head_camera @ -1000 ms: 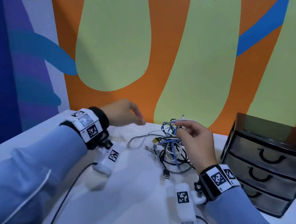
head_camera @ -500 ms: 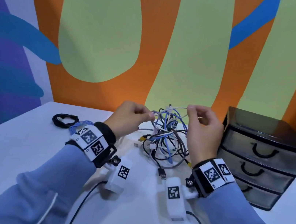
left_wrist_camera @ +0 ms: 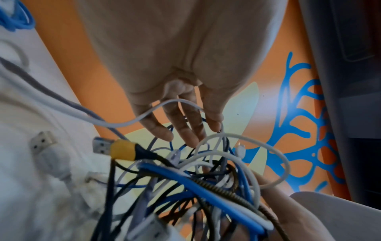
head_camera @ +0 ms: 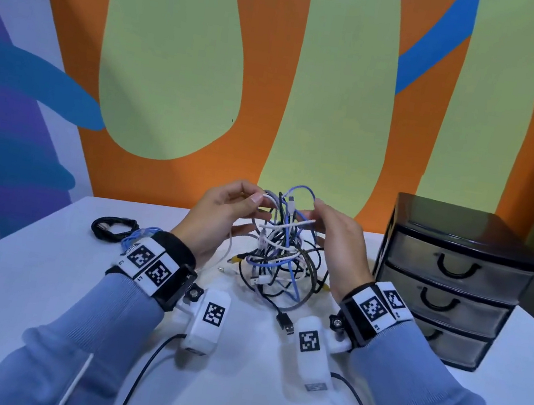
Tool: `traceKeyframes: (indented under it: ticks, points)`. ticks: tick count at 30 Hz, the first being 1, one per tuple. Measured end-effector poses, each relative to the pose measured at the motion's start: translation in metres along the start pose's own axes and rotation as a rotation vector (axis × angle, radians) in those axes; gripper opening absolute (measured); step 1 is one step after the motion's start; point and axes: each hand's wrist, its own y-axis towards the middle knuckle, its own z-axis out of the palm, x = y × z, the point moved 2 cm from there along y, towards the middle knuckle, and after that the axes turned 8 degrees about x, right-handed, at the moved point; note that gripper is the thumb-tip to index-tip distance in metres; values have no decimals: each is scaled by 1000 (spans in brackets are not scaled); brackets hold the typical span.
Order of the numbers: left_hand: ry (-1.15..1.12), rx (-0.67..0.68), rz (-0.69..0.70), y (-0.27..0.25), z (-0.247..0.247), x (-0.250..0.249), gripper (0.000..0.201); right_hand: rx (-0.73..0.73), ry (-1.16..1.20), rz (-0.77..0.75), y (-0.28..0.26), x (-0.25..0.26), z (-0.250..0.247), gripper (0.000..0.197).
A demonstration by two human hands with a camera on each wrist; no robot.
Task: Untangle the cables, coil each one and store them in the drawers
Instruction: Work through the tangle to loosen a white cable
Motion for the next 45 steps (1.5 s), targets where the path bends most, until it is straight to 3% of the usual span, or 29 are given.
traceKeyframes:
  ticks: [5,12,18,24,28,33,37,40,45]
  points:
    - [-30,-28,41,1,3,-1,10,91,-42,-67,-3,1,5,14]
    - [141,-82,11,-1,-1,1,10,161,-41,-81,-6,0,8,9]
    - [105,-78,-26,-3,-2,2,4,142,-79,-95,-4,-2,8,17]
    - [23,-25,-81,-3,-3,7,9,120,-153,-103,-7,-1,4,6]
    - [73,46,-110,-6,1,5,13,158,-167,-60,-8,0,8,22]
    - [184,14,-37,-5,5,1,8,184,-152,-47,-8,3,9,25]
    - [252,-125,-14,-3,8,-7,10,155,-153,-97,-8,1,7,12]
    - [251,-218,91,-4,7,-14,15,155,-171,-135,-9,0,6,4]
    - [533,26,238,-14,28,-23,33,152,-222,-234,-9,0,7,22]
